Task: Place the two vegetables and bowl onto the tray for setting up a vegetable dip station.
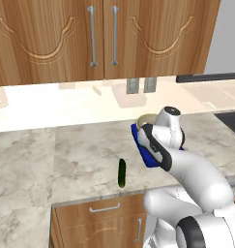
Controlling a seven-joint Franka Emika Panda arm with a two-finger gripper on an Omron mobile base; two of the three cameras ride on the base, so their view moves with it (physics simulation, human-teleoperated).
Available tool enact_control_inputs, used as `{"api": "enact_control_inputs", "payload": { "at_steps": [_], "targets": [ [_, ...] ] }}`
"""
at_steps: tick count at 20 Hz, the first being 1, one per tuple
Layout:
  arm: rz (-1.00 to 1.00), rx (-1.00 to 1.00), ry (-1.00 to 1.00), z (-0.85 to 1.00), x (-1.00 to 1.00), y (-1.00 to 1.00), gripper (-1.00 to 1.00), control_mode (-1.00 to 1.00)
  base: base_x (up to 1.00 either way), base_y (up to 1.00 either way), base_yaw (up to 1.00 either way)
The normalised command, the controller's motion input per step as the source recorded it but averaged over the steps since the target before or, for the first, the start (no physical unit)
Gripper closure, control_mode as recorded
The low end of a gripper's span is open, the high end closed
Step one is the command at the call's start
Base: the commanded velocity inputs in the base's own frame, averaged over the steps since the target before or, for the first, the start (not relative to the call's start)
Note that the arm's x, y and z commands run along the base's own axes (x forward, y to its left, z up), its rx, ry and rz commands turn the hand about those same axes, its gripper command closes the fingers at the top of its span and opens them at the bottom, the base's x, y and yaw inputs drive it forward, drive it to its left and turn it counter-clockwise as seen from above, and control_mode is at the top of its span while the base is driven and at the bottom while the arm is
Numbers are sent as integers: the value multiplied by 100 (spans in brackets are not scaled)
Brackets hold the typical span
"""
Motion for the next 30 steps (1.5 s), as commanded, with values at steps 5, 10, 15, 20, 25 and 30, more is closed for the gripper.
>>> {"api": "enact_control_inputs", "payload": {
  "at_steps": [5, 10, 15, 20, 25, 30],
  "targets": [
    [31, 0, 3, -13, -27, 22, -100, -100, 0, 0, 0],
    [30, -2, 2, -3, -15, 39, -100, -100, 0, 0, 0],
    [19, -3, 0, 0, -9, 46, -100, -100, 0, 0, 0],
    [17, -2, 0, -12, -4, 39, -100, -100, 0, 0, 0],
    [11, -7, -6, -30, 5, 41, -100, -100, 0, 0, 0],
    [-5, -4, -8, -31, 19, 4, -100, -100, 0, 0, 0]
  ]
}}
